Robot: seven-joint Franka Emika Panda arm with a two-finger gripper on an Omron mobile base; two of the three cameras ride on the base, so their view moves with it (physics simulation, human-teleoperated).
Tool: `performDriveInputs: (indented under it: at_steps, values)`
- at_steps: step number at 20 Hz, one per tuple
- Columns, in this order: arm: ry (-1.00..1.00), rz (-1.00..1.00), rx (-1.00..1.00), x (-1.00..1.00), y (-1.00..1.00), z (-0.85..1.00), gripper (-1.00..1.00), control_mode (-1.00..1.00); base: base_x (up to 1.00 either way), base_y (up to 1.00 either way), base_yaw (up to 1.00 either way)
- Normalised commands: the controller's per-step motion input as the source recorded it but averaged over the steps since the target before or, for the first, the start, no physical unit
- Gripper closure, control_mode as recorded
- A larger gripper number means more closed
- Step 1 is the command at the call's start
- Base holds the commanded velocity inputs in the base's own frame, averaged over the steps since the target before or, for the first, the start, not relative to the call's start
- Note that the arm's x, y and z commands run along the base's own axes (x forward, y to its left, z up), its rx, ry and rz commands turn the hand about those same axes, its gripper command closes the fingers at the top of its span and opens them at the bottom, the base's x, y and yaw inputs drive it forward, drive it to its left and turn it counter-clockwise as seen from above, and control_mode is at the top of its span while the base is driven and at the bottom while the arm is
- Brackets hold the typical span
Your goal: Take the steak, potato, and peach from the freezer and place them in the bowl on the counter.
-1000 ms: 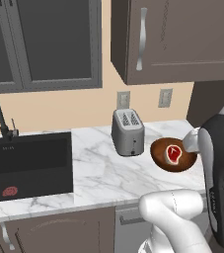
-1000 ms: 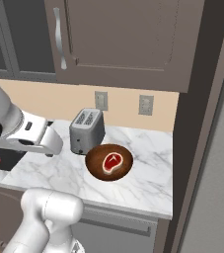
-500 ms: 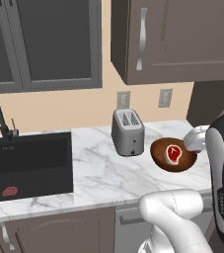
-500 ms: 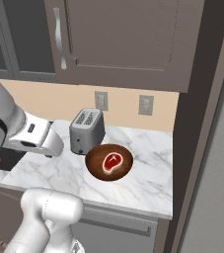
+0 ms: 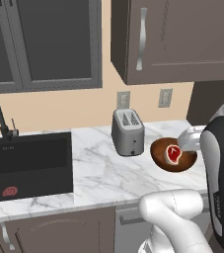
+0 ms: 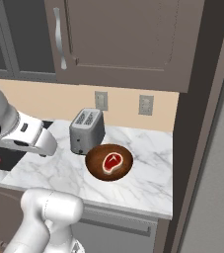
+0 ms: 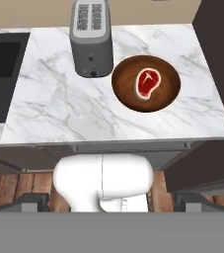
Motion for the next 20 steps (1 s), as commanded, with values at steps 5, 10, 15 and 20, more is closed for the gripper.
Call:
performDriveInputs:
  at_steps: [5,10,15,20]
  values:
    - [0.0,0.0,0.0,0.0,0.0,0.0,-1.0,-1.0,0.0,0.0,0.0]
    - [0.0,0.0,0.0,-0.01,0.0,0.0,-1.0,1.0,-0.07,0.01,0.0]
    - [0.0,0.0,0.0,0.0,0.0,0.0,-1.0,1.0,-0.8,0.01,0.0]
    - [0.0,0.0,0.0,0.0,0.0,0.0,-1.0,1.0,-0.98,-0.05,0.0]
